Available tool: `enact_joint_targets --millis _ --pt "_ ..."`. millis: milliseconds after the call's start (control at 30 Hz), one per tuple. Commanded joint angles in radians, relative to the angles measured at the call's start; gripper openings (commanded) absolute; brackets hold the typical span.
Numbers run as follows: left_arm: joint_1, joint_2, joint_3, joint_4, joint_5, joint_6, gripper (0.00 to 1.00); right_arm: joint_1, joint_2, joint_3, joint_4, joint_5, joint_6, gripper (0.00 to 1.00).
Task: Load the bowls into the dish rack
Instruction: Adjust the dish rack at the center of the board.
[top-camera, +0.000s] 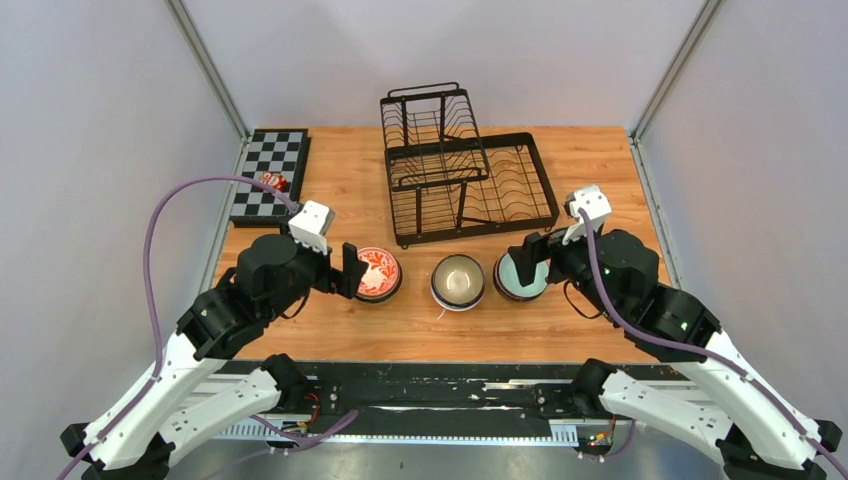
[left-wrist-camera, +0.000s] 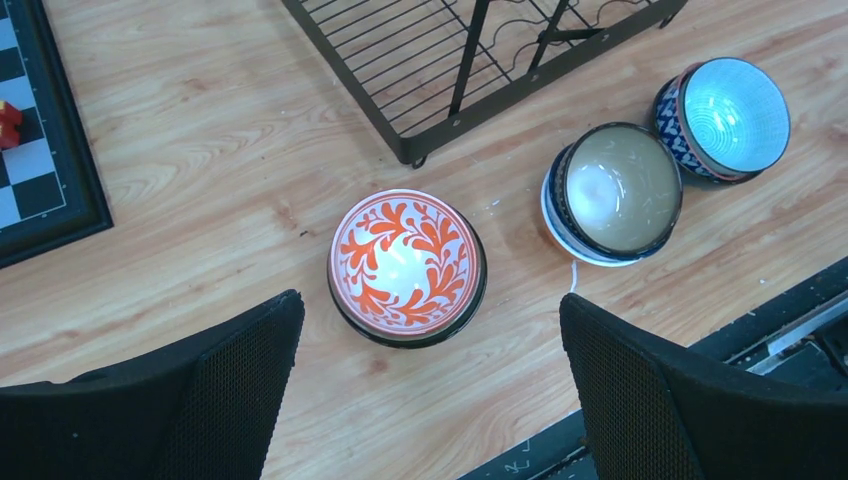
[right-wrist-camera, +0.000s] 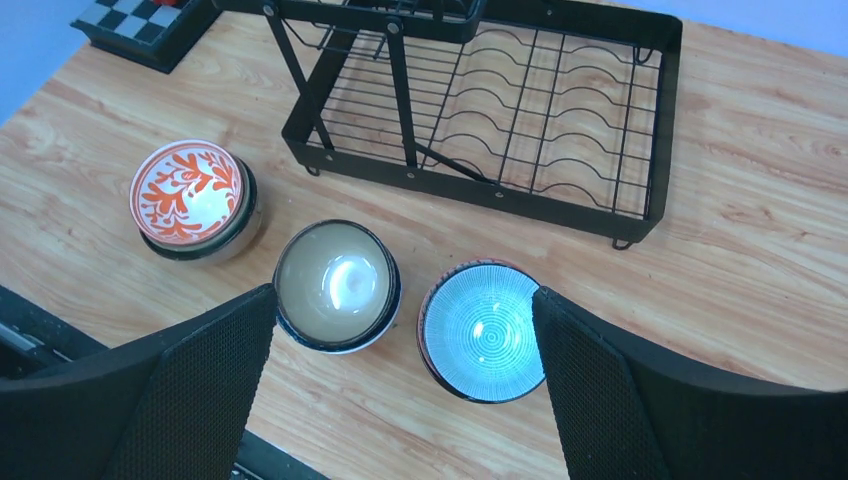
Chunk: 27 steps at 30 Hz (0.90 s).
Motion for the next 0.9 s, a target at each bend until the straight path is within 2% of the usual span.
enact_joint_targets --millis 0,233,567,867 --pt "-0.005 -0.004 0.035 0.013 0.026 -0.035 1.00 0.013 0.031 0.037 -0.106 -0.031 -0.015 1.00" --pt "-0.005 0.020 0.030 -0.004 -0.004 -0.050 1.00 0.013 0.030 -0.009 -0.139 -0.052 -0.054 1.00" --pt "-0.005 0.045 -0.048 -0.009 -0.082 -0.145 1.00 0.012 0.125 -0.035 -0.120 -0.037 -0.037 0.91" --pt "-0.005 0.062 -0.061 -0.024 -0.103 -0.160 1.00 0.013 0.330 0.125 -0.072 -0.074 -0.118 0.90"
